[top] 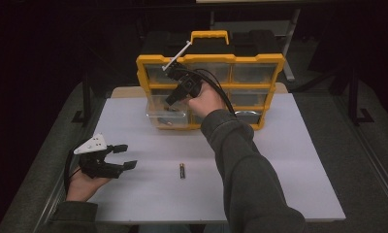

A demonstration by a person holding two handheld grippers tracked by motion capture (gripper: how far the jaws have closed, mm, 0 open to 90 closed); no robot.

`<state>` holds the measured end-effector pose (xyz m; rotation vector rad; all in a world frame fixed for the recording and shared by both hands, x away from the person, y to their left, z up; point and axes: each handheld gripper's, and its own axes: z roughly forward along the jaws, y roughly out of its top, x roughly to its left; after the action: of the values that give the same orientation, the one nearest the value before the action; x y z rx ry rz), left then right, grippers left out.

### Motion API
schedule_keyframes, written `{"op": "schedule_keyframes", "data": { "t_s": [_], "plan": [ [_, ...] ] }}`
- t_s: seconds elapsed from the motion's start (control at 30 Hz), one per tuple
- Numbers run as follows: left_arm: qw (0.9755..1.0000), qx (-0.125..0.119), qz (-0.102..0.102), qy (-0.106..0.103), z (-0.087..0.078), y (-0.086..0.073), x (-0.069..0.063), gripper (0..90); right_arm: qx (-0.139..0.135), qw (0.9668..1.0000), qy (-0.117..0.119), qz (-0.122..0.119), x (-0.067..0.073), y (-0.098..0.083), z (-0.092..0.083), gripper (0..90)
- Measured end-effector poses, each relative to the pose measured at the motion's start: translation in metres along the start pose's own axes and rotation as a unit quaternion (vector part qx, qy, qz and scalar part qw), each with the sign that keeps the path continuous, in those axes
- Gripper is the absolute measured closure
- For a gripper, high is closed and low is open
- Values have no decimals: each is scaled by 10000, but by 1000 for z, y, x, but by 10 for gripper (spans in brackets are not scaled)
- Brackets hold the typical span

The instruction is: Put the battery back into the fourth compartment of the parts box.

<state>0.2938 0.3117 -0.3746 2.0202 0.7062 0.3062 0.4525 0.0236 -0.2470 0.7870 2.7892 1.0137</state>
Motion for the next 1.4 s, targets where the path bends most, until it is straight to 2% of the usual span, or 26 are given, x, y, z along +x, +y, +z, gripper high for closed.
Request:
{"op": "schedule_keyframes", "data": {
  "t_s": [0.07,0.23,0.47,0.67,0.87,0.93,1.03,1.07,1.17,1.27,1.4],
  "plan": [
    [10000,13,57,4,-1,0,1,279,22,10000,13,18,1,0,1,738],
    [10000,32,40,12,-2,0,1,279,-19,10000,-2,3,2,-2,-5,737],
    [10000,42,54,-3,0,0,0,279,-206,9998,60,6,4,-10,-22,738],
    [10000,75,51,6,1,0,0,278,-315,9994,123,116,1,-24,-38,734],
    [10000,69,61,11,1,0,0,279,-297,9995,41,138,3,-46,-48,717],
    [9999,92,76,11,1,0,0,278,-311,9991,69,277,5,-56,-51,716],
    [9999,108,50,7,1,0,0,278,-277,9992,57,280,5,-64,-52,708],
    [9999,124,107,13,2,0,0,278,-240,9990,65,361,7,-78,-51,695],
    [9999,147,69,6,3,0,-1,278,-275,9986,85,436,8,-93,-49,681],
    [9998,170,105,-2,4,0,-1,278,-258,9976,112,629,9,-106,-47,666],
    [9998,167,114,4,4,0,-1,278,-249,9975,113,656,11,-122,-37,645]
  ]
}}
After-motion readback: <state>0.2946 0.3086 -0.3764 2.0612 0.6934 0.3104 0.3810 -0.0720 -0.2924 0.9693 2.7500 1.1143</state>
